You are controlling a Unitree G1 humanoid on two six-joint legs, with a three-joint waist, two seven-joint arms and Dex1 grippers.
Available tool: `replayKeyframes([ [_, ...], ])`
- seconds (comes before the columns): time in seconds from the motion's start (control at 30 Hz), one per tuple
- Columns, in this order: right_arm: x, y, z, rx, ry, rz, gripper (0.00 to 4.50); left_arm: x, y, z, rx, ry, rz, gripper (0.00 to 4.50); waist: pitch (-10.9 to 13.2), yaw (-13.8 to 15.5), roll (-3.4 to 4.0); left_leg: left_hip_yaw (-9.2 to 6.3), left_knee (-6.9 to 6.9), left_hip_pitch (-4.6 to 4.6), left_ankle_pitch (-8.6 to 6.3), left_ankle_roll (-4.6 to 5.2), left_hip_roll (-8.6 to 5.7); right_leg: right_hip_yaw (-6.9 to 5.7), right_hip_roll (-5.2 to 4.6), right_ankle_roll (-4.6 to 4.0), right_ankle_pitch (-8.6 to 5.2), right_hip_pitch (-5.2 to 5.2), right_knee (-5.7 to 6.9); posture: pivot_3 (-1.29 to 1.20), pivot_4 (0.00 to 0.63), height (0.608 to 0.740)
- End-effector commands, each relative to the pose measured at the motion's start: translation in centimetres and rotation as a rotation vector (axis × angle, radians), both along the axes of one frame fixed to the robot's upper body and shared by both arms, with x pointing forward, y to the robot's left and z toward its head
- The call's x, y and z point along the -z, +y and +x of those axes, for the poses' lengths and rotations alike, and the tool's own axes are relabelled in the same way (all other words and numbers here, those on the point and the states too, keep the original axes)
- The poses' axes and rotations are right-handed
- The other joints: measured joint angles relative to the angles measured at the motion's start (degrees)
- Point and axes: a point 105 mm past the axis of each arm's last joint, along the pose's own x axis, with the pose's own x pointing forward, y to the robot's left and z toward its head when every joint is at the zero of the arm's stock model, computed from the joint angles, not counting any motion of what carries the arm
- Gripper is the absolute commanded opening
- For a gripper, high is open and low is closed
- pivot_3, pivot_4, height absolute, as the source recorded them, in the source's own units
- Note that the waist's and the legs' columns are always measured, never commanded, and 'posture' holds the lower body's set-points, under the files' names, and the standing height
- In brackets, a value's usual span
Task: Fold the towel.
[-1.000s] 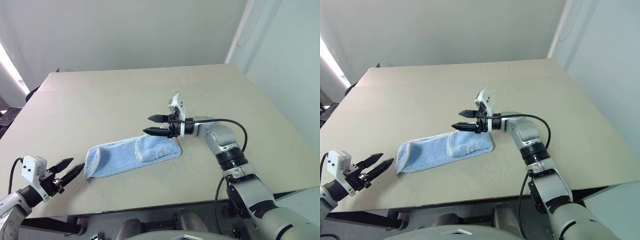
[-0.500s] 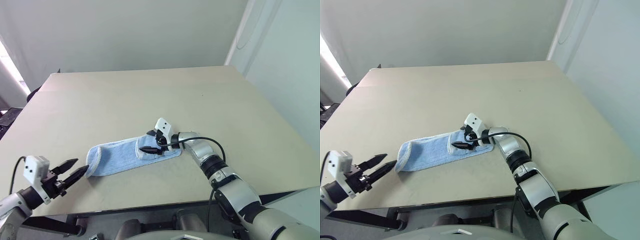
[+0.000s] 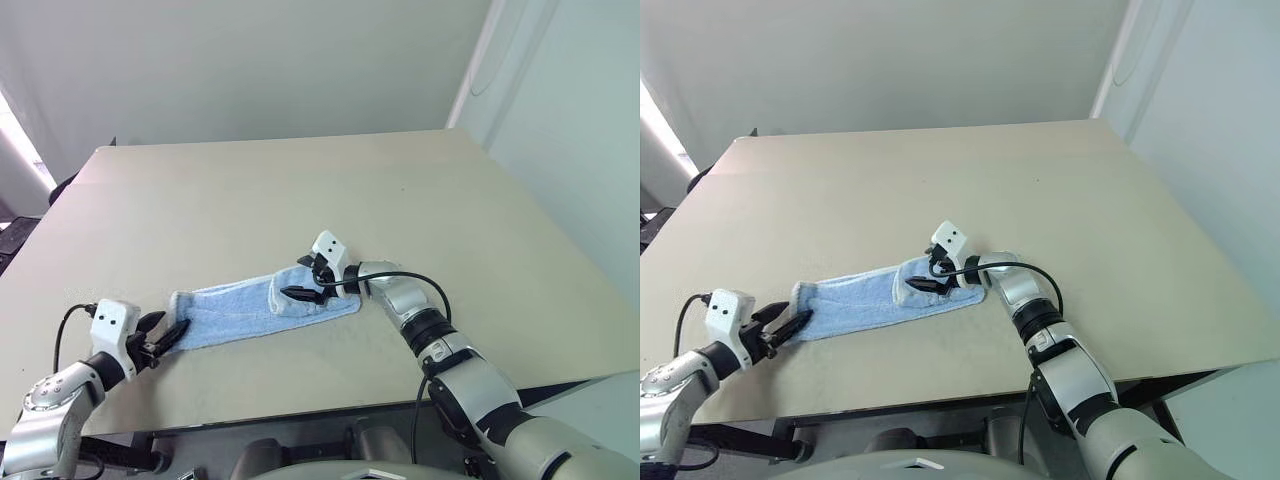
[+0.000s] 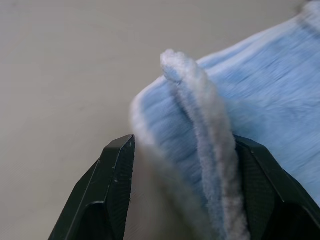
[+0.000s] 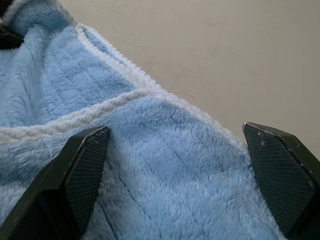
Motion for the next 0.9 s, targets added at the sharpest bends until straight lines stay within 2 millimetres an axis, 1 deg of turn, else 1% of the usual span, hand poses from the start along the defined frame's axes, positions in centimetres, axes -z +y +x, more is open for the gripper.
replayKeyframes([
  [0.03,-0.8,0.1,-0.1,-0.026,-0.035,-0.001,4.49,-2.2,1.0,0.0,-0.003,-0.049,-0.015,2.91,0.0,0.05,-0.01,-0.01,0.0,0.0,0.0,0.0,0.0,0.0,-0.01,0.0,0.0,0.0,0.0,0.0,0.0,0.74],
  [0.13,-0.5,-0.1,-0.3,-0.043,-0.037,-0.018,4.49,-2.5,1.2,-0.5,-0.005,-0.021,-0.072,2.91,0.01,0.07,0.02,-0.01,0.01,0.0,0.0,0.0,-0.01,0.01,-0.04,-0.01,0.0,0.02,0.0,0.0,0.0,0.74],
  [0.27,-0.9,-0.1,-0.4,-0.049,-0.04,0.003,4.49,-1.7,2.1,-0.5,-0.063,0.038,-0.099,2.91,0.0,0.1,0.01,-0.03,0.01,0.01,0.0,0.0,-0.02,-0.01,-0.03,-0.01,-0.01,0.03,0.01,0.0,0.0,0.74],
  [0.33,-1.7,0.0,-0.5,-0.058,-0.041,0.038,4.49,-1.5,1.9,-0.6,-0.071,0.061,-0.13,2.91,0.0,0.09,0.01,-0.03,0.01,0.01,0.0,0.0,-0.02,-0.01,-0.03,-0.01,-0.01,0.03,0.02,0.0,0.0,0.74],
  [0.43,-2.9,0.3,-0.8,-0.07,-0.033,0.098,4.49,-2.6,0.9,-0.9,-0.022,0.048,-0.197,2.91,0.0,0.04,0.01,-0.04,0.0,-0.01,0.0,0.0,-0.01,-0.01,-0.03,0.0,0.0,0.01,0.01,0.0,0.0,0.74],
  [0.5,-3.4,0.5,-0.8,-0.064,-0.027,0.123,4.49,-3.1,0.2,-1.4,-0.001,0.071,-0.278,2.91,0.0,-0.01,0.0,-0.04,0.0,-0.02,0.0,-0.01,-0.01,-0.01,-0.04,0.0,0.0,0.0,0.01,0.0,0.0,0.74],
  [0.6,-3.8,0.7,-0.7,-0.05,-0.016,0.14,4.5,-3.6,-0.3,-1.8,-0.005,0.099,-0.387,3.52,0.01,0.05,0.01,-0.05,0.0,-0.01,0.0,-0.01,-0.01,-0.01,-0.04,-0.01,-0.01,0.0,0.02,0.0,0.0,0.74],
  [0.7,-3.8,0.9,-0.5,-0.025,0.013,0.157,4.5,-3.1,-0.3,-1.9,-0.042,0.161,-0.411,4.47,0.02,0.05,0.03,-0.07,0.01,0.01,0.0,-0.01,-0.01,-0.02,-0.02,-0.02,-0.01,0.0,0.07,0.0,0.0,0.74],
  [0.77,-4.2,1.1,-0.6,-0.025,0.043,0.185,4.5,-1.5,0.0,-2.4,-0.079,0.284,-0.346,4.47,0.02,0.05,0.02,-0.07,0.01,0.02,0.0,-0.01,-0.02,-0.02,-0.01,-0.03,-0.02,0.0,0.08,0.0,0.0,0.74],
  [0.83,-4.6,1.1,-0.8,-0.033,0.077,0.202,4.5,-1.2,0.0,-2.5,-0.083,0.321,-0.341,4.47,0.03,0.05,0.04,-0.09,0.01,0.03,0.0,-0.01,-0.02,-0.03,0.0,-0.06,-0.04,0.02,0.09,0.0,0.0,0.74],
  [0.9,-5.1,1.1,-0.7,-0.031,0.085,0.209,4.5,-1.4,-0.2,-2.1,-0.084,0.328,-0.368,4.47,0.08,0.05,0.22,-0.07,0.01,0.03,0.0,-0.01,-0.06,-0.03,-0.02,-0.17,-0.1,0.02,0.08,0.0,0.0,0.74],
])
